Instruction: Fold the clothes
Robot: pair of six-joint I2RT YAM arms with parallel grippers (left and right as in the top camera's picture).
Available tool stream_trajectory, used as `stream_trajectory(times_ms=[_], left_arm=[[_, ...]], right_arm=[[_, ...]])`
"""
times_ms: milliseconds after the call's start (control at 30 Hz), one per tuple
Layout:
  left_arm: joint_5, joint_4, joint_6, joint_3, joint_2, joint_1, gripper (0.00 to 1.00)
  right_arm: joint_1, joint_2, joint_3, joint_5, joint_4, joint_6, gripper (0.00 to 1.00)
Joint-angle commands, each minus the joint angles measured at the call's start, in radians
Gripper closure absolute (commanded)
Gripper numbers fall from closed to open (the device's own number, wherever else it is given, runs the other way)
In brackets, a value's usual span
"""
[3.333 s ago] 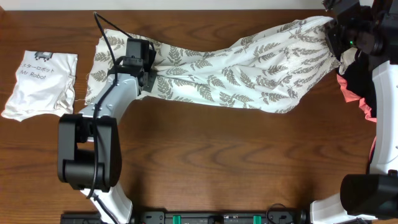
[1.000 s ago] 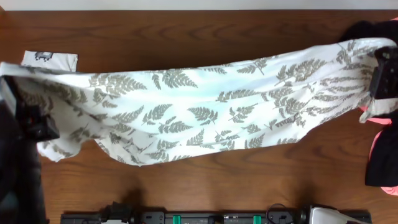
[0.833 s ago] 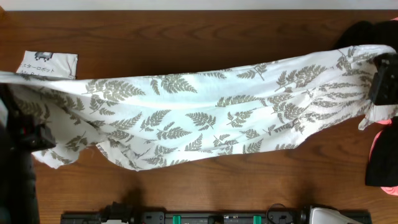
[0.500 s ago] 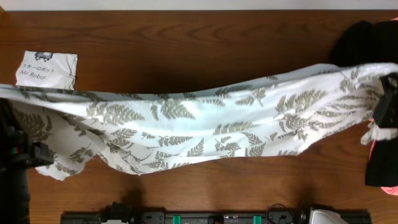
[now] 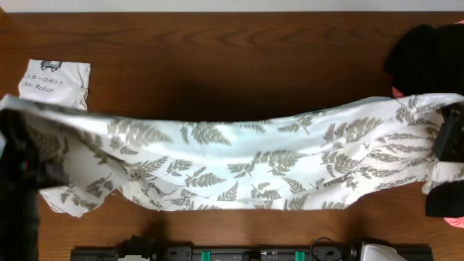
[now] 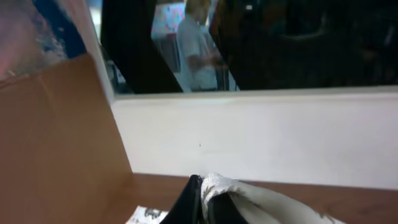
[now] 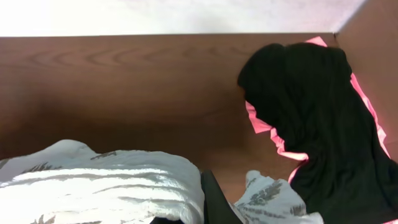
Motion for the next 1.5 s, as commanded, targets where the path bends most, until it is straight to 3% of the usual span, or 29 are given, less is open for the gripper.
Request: stream_trajectory(times_ms=[0, 667, 1167, 1467], left_arm=[[0.006, -0.002, -0.010, 0.009, 0.097, 0.003, 0.94], [0.006, 0.064, -0.010, 0.009, 0.643, 0.003, 0.94], [0.006, 0.151, -0.010, 0.009, 0.869, 0.003, 0.94], [0.006, 0.217, -0.009, 0.009, 1.005, 0.003, 0.94]], right_arm=[[-0.007, 0.050, -0.001, 0.028, -0.002, 0.025, 0.99], [-0.007, 0.590, -0.001, 0.028, 0.074, 0.002, 0.99], [0.004, 0.991, -0.001, 0.024, 0.375, -0.101, 0.99], [0.034, 1.122, -0.001, 0.031, 0.617, -0.168, 0.99]])
